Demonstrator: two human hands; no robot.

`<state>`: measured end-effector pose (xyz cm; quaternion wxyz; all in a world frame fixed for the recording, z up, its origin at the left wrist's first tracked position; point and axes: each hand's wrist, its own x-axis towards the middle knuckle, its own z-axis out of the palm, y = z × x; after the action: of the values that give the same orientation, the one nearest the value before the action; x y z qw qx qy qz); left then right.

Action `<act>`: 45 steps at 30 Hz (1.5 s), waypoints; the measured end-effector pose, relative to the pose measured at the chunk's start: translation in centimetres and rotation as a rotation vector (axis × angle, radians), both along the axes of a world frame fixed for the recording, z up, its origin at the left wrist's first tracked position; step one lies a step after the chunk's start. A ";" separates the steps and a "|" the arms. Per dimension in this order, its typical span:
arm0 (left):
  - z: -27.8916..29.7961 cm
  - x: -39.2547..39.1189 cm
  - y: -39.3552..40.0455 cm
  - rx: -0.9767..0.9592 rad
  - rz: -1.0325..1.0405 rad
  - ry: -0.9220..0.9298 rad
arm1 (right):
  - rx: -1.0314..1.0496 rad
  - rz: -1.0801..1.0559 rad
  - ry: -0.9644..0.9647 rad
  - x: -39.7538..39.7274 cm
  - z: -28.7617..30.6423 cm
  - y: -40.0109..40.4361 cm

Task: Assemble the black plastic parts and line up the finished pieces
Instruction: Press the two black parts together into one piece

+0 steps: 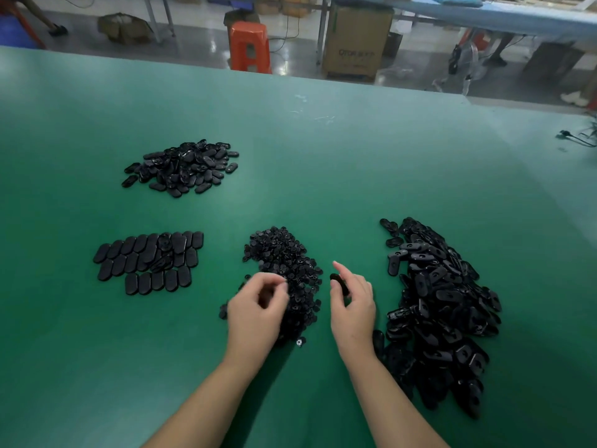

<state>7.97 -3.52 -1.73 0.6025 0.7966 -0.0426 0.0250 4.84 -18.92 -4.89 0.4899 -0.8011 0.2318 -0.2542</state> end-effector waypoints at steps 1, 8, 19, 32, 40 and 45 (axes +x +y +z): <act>0.1 -0.4 -1.0 -0.055 -0.047 0.060 | 0.008 -0.010 -0.026 0.0 0.0 0.0; 0.6 -0.5 -3.8 -0.353 -0.124 0.309 | 0.186 -0.044 -0.045 0.2 -0.4 -0.1; 0.9 0.9 -4.4 -0.411 -0.177 0.359 | 0.309 -0.072 -0.108 0.1 -0.5 0.1; 1.3 3.0 -6.1 -0.256 -0.219 0.465 | 0.266 -0.067 -0.022 0.2 -0.4 0.1; 1.3 3.4 -7.0 0.058 -0.238 0.295 | 0.230 -0.058 -0.004 0.2 0.0 0.1; 1.7 3.1 -7.2 0.191 -0.254 0.184 | 0.199 -0.048 0.011 0.1 0.2 0.1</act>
<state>11.08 -10.69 -0.07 0.5237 0.8374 -0.0899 -0.1284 4.94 -18.85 -4.67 0.5595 -0.7442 0.2774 -0.2371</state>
